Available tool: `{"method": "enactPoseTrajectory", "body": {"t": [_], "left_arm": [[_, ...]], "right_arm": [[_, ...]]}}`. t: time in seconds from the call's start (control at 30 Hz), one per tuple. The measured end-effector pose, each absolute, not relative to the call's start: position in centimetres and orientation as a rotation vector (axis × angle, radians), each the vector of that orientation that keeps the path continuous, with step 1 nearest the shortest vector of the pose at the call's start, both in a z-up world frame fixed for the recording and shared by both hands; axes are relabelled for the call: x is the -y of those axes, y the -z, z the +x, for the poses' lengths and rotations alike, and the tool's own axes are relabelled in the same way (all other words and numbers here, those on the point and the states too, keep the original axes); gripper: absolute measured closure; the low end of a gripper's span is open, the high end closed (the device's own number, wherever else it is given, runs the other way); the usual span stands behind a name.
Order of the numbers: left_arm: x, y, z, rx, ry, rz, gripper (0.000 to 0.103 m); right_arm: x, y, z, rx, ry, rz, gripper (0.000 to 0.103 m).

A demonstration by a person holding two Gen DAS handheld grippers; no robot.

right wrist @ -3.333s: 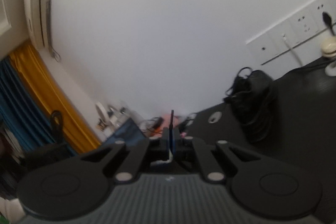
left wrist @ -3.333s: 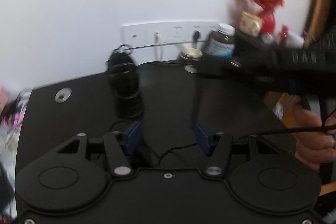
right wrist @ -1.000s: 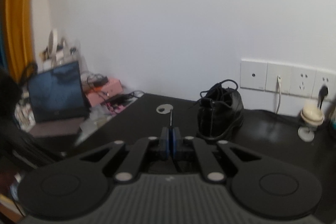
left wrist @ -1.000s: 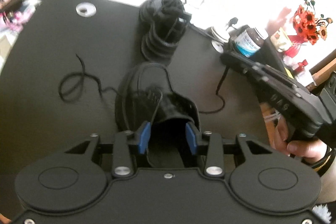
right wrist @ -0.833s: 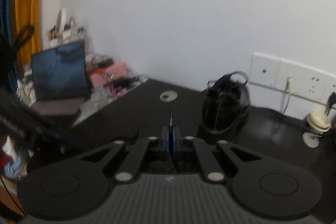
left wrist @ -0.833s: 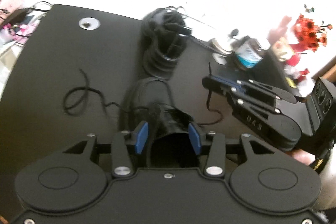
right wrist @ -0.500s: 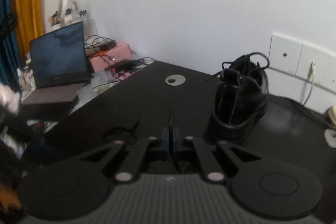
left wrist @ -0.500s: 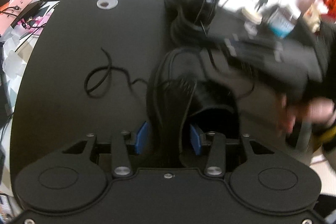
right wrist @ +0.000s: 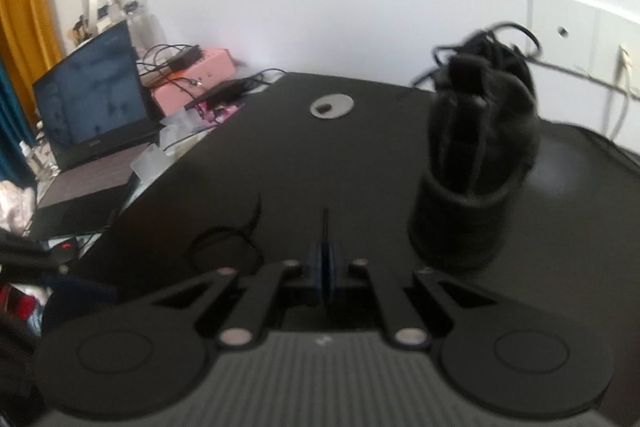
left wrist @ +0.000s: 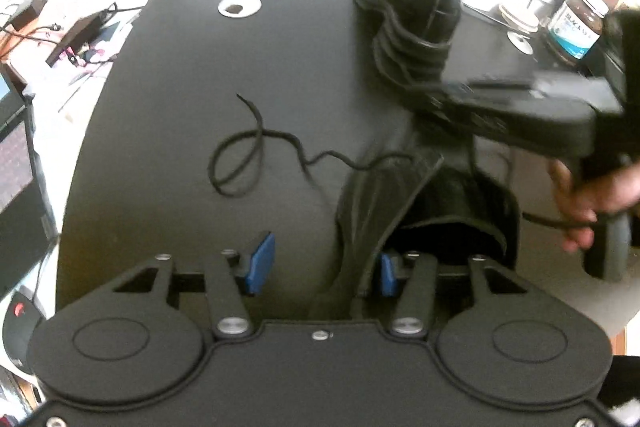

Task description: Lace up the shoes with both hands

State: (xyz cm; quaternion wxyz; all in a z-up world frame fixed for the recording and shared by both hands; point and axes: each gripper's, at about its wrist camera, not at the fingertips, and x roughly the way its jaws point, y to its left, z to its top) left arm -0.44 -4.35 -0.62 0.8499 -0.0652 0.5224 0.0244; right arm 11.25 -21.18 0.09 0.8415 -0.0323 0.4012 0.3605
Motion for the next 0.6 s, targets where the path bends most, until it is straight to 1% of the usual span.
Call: {"method": "enactPoseTrajectory", "body": {"t": [0.03,0.07,0.13,0.17,0.3,0.33,0.43,0.6], "left_arm": [[4.0,0.5,-0.4,-1.095,-0.054,-0.145,0.054],[3.6,0.4,-0.3,-1.089,-0.057,-0.152,0.058],[3.1,-0.6,-0.5,-1.076,-0.031,-0.162,0.057],[3.2,-1.4,-0.6,-1.063,-0.008,-0.146,0.054],[3.9,-4.2,-1.0,-1.019,0.055,-0.038,0.055],[4.0,-4.6,-0.9,-1.008,0.069,-0.022,0.056],[4.3,-4.9,-0.1,-1.008,0.117,0.007,0.057],[5.8,-4.3,0.9,-1.031,0.187,0.098,0.057]], "right_arm": [[21.7,0.0,11.0,-0.855,-0.753,-0.051,0.099],[22.2,0.1,10.6,-0.865,-0.743,-0.025,0.099],[23.5,-0.2,9.8,-0.873,-0.726,0.035,0.099],[24.3,-0.4,9.3,-0.866,-0.722,0.073,0.099],[27.4,-2.0,7.4,-0.838,-0.733,0.234,0.099],[27.9,-2.6,7.1,-0.836,-0.740,0.255,0.099],[28.5,-4.1,6.3,-0.842,-0.786,0.306,0.099],[27.3,-5.8,5.3,-0.857,-0.868,0.307,0.099]]}}
